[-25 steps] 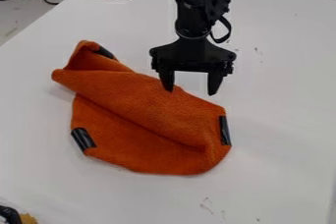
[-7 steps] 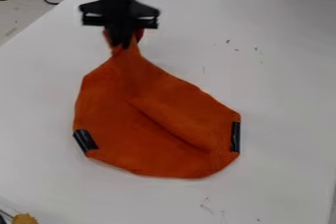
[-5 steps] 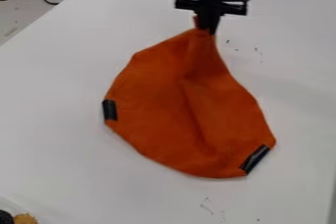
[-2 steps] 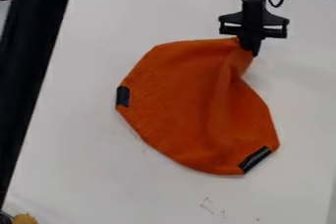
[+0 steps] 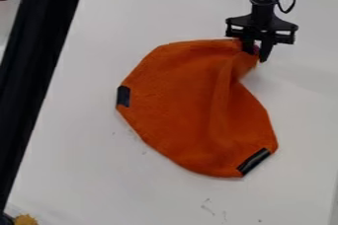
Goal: Unfold the cloth to the top right
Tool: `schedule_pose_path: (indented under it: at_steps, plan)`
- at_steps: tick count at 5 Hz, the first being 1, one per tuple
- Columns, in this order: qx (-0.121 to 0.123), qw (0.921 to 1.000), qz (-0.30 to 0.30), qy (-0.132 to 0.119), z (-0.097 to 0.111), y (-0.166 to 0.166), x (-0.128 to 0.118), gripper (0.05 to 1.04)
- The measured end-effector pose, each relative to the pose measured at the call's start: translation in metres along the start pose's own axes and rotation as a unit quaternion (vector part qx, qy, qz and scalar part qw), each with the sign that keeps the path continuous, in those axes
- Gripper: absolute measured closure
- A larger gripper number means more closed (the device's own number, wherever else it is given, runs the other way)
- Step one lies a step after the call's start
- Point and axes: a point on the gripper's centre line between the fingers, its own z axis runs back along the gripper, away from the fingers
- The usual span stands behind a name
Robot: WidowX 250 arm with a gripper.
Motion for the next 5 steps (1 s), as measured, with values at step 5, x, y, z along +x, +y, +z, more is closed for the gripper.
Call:
schedule_pose_path:
  at_steps: [5]
  plan:
    - [0.052,0.9970,0.001,-0.057,0.094,-0.015,-0.007,0.083]
